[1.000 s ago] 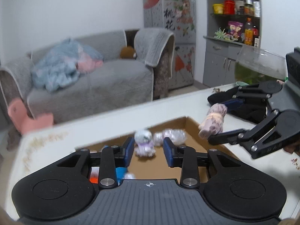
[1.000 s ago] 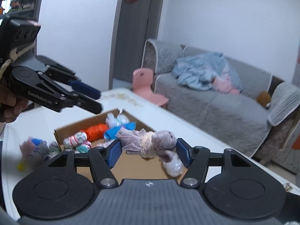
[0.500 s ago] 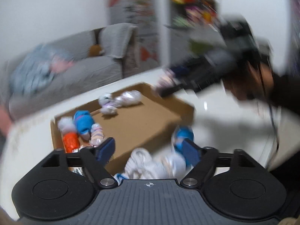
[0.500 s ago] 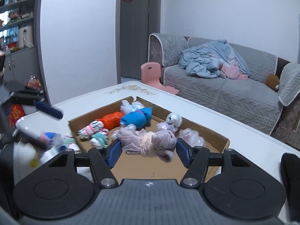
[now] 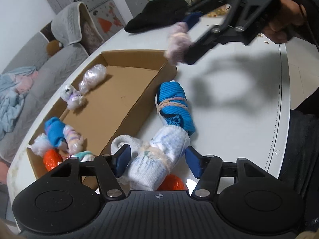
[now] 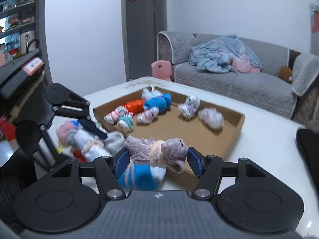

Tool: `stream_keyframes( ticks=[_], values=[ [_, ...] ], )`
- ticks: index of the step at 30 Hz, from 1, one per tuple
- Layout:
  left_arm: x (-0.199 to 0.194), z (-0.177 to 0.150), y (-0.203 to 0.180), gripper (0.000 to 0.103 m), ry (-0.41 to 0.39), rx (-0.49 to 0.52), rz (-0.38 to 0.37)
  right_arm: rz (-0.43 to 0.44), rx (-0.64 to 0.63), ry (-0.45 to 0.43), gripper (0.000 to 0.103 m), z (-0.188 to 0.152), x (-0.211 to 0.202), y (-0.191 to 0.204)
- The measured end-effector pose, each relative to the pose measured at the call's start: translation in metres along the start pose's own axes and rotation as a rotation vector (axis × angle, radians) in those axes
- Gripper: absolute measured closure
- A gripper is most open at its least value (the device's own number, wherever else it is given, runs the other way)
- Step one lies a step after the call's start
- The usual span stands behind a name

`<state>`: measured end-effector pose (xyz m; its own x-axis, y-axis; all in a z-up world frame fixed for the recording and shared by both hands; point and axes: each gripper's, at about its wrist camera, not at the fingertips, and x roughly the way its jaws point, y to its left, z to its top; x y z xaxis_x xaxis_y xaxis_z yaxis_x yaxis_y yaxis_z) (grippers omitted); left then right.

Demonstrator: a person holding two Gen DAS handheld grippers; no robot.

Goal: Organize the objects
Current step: 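Carry the white roll with left tool while right tool carries lilac sock to tray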

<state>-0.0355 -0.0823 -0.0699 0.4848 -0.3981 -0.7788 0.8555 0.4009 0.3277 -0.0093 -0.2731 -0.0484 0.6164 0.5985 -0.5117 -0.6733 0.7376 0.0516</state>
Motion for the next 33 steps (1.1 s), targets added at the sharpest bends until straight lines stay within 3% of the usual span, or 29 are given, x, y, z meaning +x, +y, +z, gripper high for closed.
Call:
stream_keyframes(
  ticks=[4,13,20,25,33],
  values=[
    [-0.003,0.002,-0.003,0.059,0.01,0.014,0.017,-0.005,0.027,0.008,0.044,-0.011,0.0,0.0],
    [-0.038,0.009,0.006,0.061,-0.069,-0.078,0.023,-0.005,0.009,0.002,0.044,-0.011,-0.01,-0.005],
    [-0.068,0.035,0.061,0.062,-0.194,-0.251,0.115,-0.034,-0.083,-0.05,0.045,0.036,-0.011,-0.022],
    [-0.051,0.061,0.105,0.062,-0.228,-0.38,0.153,-0.021,-0.17,-0.065,0.045,0.078,0.016,-0.029],
    [0.023,0.084,0.137,0.062,-0.157,-0.463,0.193,0.029,-0.231,0.025,0.045,0.098,0.094,-0.038]
  ],
)
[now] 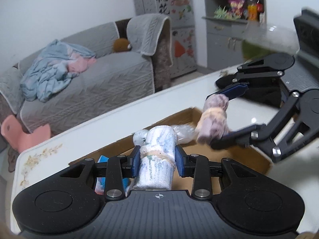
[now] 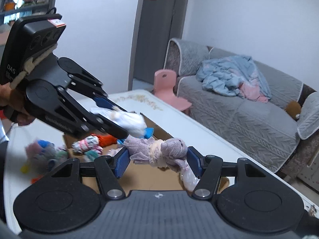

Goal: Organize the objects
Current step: 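Carry the white roll with left tool while right tool carries lilac sock to tray, then lower both rolls into the tray and open both tools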

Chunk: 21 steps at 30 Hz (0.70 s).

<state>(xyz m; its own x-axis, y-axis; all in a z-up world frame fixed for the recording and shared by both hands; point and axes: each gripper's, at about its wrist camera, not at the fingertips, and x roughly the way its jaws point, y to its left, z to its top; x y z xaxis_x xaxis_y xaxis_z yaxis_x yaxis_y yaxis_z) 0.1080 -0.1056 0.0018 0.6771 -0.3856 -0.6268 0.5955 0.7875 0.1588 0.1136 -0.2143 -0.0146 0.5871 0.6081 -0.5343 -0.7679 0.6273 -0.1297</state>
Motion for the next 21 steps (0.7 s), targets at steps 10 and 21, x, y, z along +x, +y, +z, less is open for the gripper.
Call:
stream_keyframes(
  ticks=[10,21],
  values=[
    [0.06,-0.019,0.013,0.062,0.091,-0.041,0.011,0.032,-0.055,0.182,0.045,-0.024,0.083,-0.008],
    [0.079,-0.029,0.016,0.062,0.127,-0.042,0.018,0.084,-0.049,0.249,0.045,-0.028,0.097,-0.011]
  ],
)
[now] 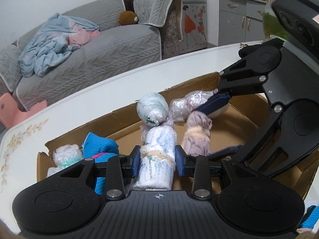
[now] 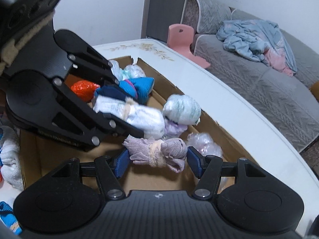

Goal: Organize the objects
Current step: 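Lower both rolls into the tray and open both tools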

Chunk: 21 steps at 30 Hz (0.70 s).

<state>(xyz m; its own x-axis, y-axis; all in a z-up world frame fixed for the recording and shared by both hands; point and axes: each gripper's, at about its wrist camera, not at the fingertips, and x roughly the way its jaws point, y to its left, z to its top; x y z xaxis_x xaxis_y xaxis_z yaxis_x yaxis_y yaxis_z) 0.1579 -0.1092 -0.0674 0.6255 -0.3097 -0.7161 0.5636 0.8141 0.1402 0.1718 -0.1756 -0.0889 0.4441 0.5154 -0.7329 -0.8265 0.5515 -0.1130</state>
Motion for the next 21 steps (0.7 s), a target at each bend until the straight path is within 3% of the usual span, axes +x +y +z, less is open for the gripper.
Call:
stream_keyframes(
  ticks=[13,21],
  values=[
    [0.007,0.003,0.003,0.059,0.031,-0.041,0.005,0.005,-0.02,0.094,0.043,0.008,0.015,-0.003],
    [0.008,0.003,0.004,0.04,0.087,-0.094,0.03,-0.027,0.004,0.142,0.037,0.011,0.016,-0.004]
  ],
)
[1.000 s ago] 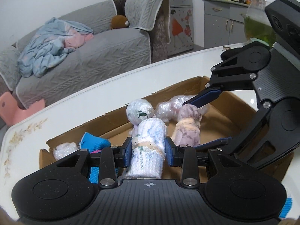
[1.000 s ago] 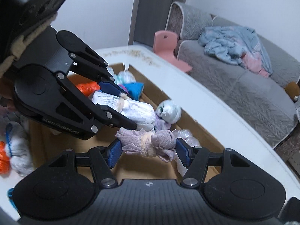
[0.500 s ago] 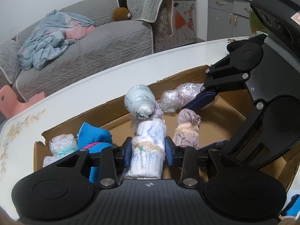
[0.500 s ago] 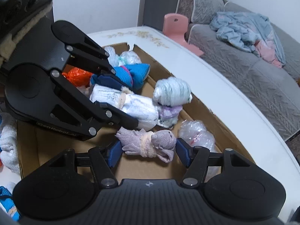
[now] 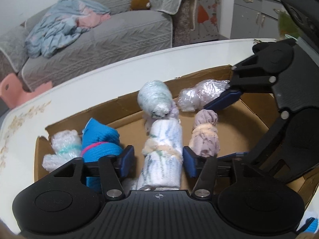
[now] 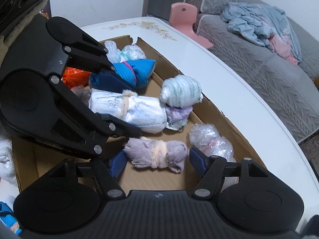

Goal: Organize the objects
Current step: 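Lower both rolls into the tray and open both tools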

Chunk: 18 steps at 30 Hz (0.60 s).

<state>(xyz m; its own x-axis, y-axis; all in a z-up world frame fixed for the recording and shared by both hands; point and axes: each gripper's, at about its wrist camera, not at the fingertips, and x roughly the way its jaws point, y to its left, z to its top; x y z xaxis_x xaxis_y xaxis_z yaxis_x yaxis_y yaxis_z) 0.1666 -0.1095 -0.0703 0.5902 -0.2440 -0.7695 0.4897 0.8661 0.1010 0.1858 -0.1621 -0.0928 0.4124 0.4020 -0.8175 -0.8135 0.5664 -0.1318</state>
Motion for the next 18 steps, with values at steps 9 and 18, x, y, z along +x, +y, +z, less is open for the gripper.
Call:
stream_keyframes(
  ticks=[9,18],
  values=[
    [-0.013,0.009,0.004,0.015,0.032,-0.11,-0.014,-0.034,0.052,0.054,0.029,-0.001,-0.007,-0.001],
    [-0.031,0.012,0.005,0.0,0.024,-0.176,0.026,-0.06,0.095,0.052,0.022,0.002,-0.018,0.004]
  ],
)
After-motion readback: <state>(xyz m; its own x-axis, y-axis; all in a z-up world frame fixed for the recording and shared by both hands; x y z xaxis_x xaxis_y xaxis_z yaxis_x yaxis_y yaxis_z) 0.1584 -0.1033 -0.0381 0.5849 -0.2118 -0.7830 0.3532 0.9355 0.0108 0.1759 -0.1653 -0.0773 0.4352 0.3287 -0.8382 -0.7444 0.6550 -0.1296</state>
